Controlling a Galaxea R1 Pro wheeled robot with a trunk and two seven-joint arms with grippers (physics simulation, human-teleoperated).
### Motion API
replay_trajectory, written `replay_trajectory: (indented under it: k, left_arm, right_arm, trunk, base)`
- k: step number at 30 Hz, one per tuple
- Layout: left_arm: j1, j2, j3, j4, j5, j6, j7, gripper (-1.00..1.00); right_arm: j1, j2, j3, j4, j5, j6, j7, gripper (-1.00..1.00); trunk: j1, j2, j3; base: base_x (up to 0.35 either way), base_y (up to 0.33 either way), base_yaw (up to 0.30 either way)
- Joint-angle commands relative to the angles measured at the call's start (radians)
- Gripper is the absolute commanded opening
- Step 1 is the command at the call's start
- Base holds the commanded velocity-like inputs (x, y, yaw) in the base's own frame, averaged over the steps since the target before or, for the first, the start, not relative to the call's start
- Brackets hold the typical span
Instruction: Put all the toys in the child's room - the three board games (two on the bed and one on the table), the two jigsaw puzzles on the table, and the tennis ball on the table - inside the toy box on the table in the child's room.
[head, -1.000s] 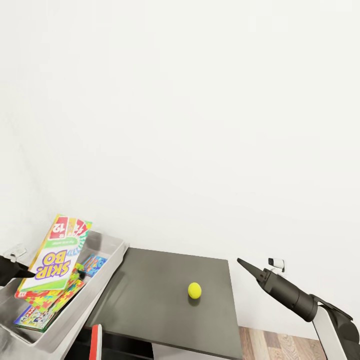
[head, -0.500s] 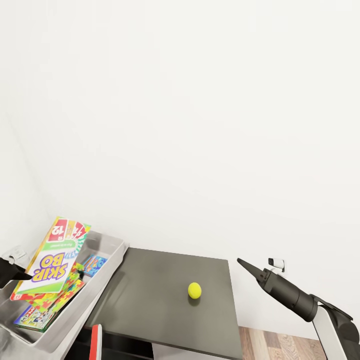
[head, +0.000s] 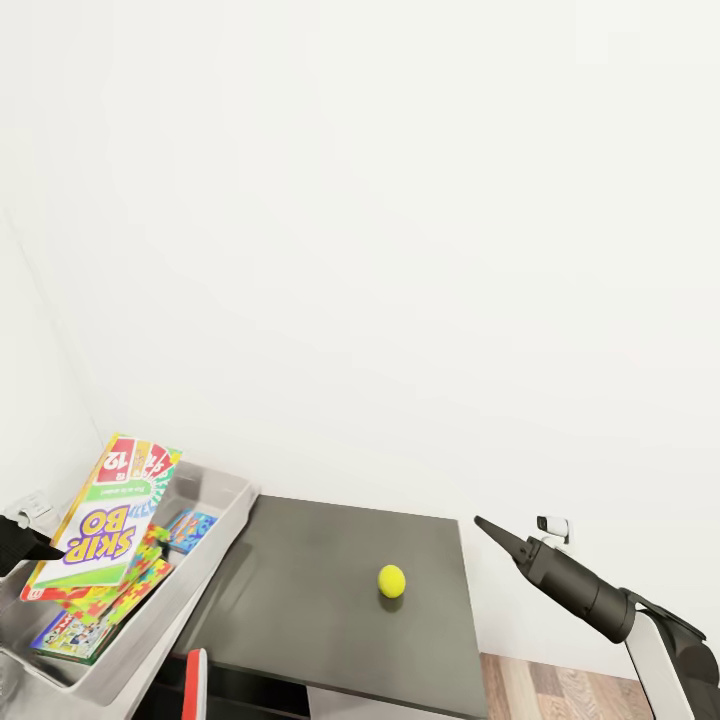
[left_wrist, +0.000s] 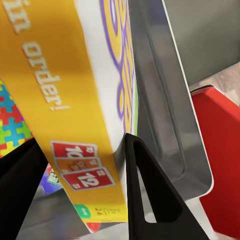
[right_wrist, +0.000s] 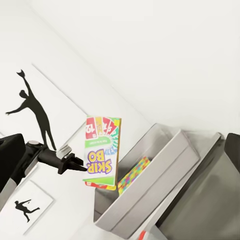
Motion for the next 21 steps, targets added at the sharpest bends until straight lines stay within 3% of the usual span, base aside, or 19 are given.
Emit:
replay_trajectory:
  k: [1,21]
  left_arm:
    - [-0.001,-0.001,0.002,-0.001,-0.008,0.011,-0.008,-1.0]
    - [-0.001,-0.001,0.002,-0.001,-0.008,0.011,-0.008,-1.0]
  right_arm:
    - [0.0,0.0,0.0,0.0,-0.004,0.006,0.0,1.0]
    - [0.0,0.0,0.0,0.001,-0.003,0.007,-0.002,1.0]
  trunk:
    - [0.0,-0.001,-0.001]
    - [0.0,-0.001,-0.001]
  base:
    - [0.0,0.079,0.0]
    - [0.0,0.011,0.0]
